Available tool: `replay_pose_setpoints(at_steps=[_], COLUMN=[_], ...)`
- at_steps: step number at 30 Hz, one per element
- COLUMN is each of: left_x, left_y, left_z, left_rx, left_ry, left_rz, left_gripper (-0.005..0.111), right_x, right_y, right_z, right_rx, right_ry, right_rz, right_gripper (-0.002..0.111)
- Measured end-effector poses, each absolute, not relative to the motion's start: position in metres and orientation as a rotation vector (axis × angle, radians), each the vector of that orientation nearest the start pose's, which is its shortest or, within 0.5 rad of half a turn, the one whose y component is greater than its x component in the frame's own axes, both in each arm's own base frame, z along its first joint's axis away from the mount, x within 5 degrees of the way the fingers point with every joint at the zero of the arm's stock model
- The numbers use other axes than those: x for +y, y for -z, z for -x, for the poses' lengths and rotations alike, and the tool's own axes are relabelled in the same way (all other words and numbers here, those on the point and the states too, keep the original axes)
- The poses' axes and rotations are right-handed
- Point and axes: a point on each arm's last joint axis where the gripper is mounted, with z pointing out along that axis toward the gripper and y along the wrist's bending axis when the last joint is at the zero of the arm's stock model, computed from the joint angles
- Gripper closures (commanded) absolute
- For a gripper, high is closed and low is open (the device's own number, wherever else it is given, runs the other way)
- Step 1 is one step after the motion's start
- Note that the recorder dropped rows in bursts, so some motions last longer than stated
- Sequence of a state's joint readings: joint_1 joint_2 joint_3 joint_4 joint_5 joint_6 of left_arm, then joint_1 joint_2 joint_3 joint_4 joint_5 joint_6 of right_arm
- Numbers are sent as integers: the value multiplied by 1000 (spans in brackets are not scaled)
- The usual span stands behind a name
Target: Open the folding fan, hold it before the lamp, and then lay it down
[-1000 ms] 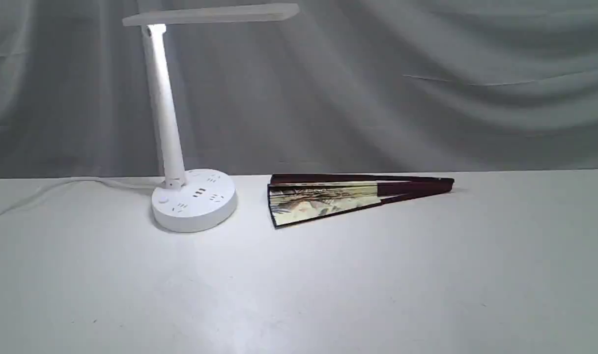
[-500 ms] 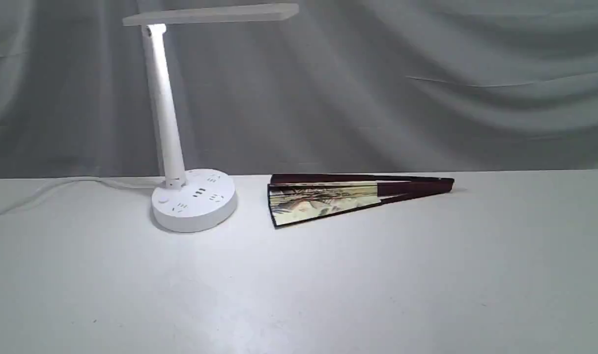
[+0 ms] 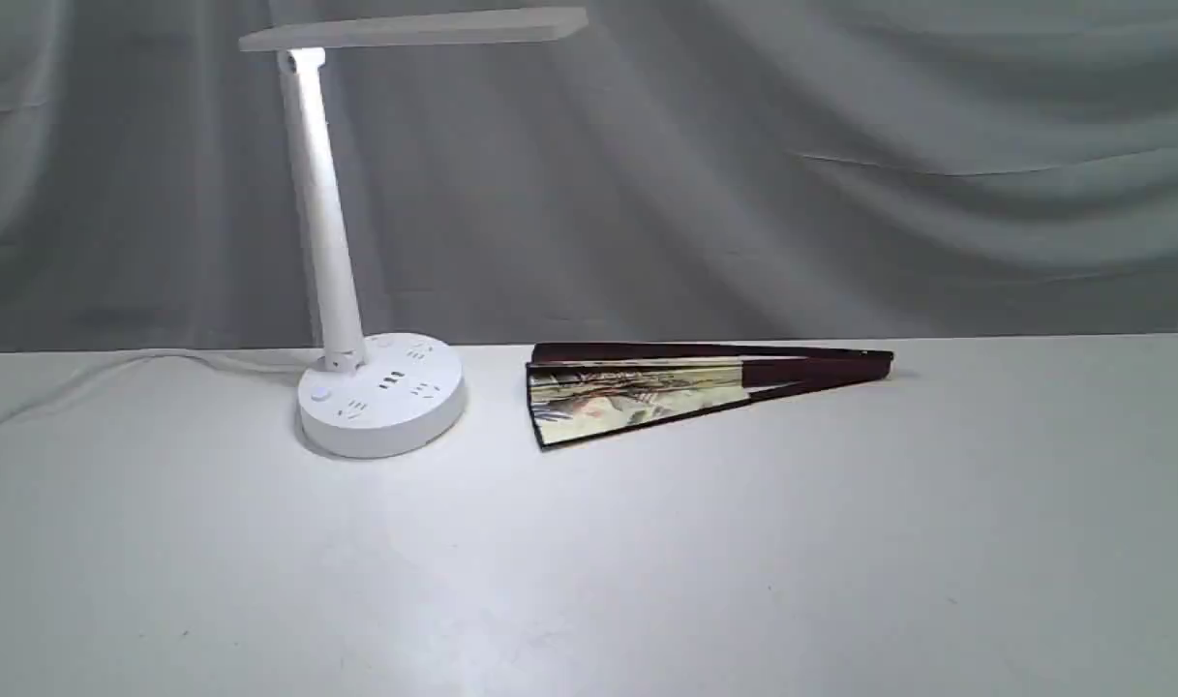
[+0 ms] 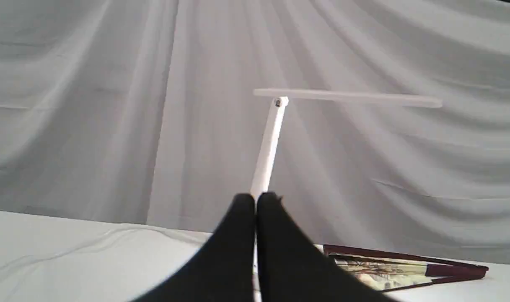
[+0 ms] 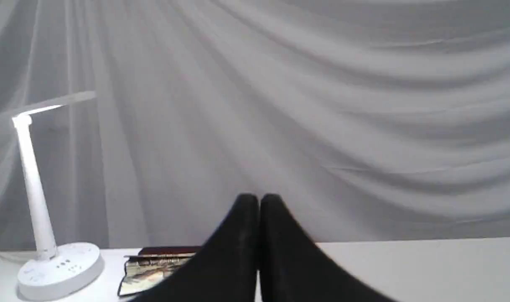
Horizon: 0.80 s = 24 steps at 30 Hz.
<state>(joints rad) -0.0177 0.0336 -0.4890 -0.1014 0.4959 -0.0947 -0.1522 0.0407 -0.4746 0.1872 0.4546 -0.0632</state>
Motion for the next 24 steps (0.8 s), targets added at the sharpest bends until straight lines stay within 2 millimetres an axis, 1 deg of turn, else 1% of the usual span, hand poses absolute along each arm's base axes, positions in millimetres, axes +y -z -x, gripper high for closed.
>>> replay_pose_setpoints(at_steps=[4,6,10,14,16,19,24], left_x=[-5,-5,-5,-5,-5,-5,-5], left_y=[-324,-324,-321,-319,-318,-314,-306], left_z=[-26,-34,-51,-70,-79,-92,-115], left_rx=[1588,1628,1703,1756,1785,1832,1932], left_ry=[189,188,185,181,179,176,170], left_rz=[92,96,104,113,117,123,134], left_gripper=[105,103,99,93,91,88,88], right_x=[3,2,-2,-4,-6,-8,-11], right_y=[-333,-334,-330,-325,-324,-325,-323], right_z=[-32,-41,-63,-79,-86,-96,-109], right_rx=[1589,1632,1734,1810,1828,1812,1820], right_ry=[-24,-28,-35,-39,-37,-30,-24], right_rz=[-131,-138,-153,-165,-171,-179,-187], right_gripper=[108,108,108,108,108,108,108])
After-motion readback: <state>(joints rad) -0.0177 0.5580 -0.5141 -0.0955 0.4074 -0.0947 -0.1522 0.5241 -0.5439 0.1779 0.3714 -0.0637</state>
